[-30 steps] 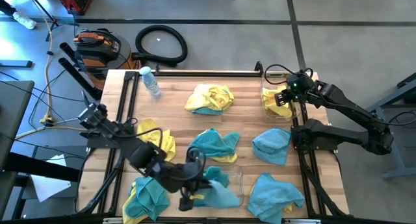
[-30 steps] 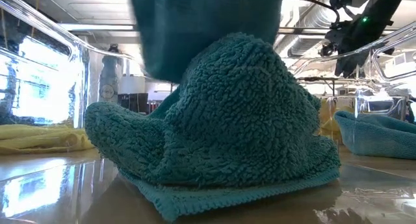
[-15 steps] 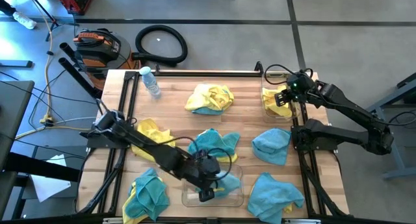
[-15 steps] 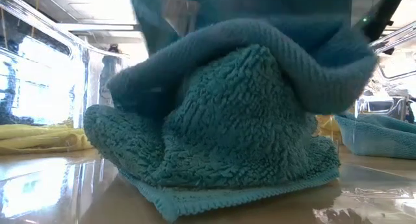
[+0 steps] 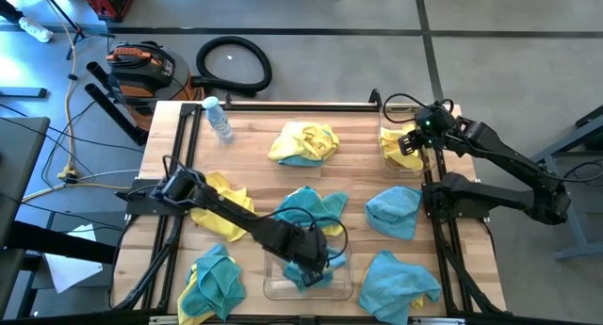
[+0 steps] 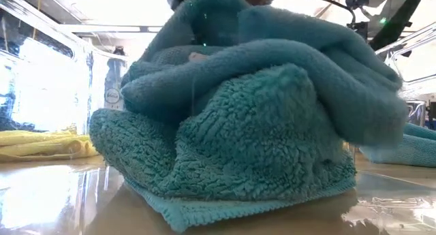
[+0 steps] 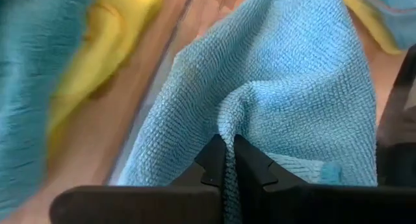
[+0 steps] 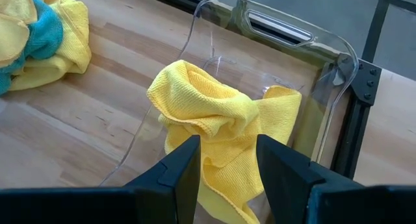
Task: Sort microfiber towel by color & place in baskets
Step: Put the blue microfiber towel into the bottom transparent bin, then put the yellow microfiber towel into the top transparent bin
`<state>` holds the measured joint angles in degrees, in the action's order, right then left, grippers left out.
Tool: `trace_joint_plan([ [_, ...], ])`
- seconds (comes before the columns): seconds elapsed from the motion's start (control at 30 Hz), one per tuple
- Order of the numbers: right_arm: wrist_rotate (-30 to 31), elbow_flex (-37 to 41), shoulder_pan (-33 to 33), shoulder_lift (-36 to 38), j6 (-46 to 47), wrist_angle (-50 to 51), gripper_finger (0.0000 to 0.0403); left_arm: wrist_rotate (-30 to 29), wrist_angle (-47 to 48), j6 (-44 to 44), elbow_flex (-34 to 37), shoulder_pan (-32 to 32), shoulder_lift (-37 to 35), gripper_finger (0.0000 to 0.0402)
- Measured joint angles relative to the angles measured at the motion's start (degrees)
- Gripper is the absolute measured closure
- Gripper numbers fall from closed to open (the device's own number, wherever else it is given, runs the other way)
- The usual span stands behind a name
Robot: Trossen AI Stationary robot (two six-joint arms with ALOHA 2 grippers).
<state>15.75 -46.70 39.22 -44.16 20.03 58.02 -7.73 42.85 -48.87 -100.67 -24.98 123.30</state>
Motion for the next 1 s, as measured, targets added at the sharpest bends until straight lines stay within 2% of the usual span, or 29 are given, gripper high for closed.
trace_joint_plan([
  [0.47, -0.02, 0.00, 0.00, 0.00, -0.47, 0.00, 0.0259, 2.19, -0.58, 2.93, -0.02, 0.67, 0.72, 0.0296],
  [0.63, -0.15, 0.00, 0.00, 0.00, -0.50, 0.00, 0.0259, 0.95, 0.41, 2.99, -0.04, 1.04, -1.76, 0.0297],
  [0.87, -0.13, 0.00, 0.00, 0.00, -0.56, 0.11, 0.0259, -5.72, 2.73, 4.34, -0.10, 0.45, -6.92, 0.0302],
  [1.0, -0.11, 0.00, 0.00, 0.00, -0.57, 0.11, 0.0259, -6.47, 3.80, 5.98, -0.10, -0.15, -8.54, 0.0302],
])
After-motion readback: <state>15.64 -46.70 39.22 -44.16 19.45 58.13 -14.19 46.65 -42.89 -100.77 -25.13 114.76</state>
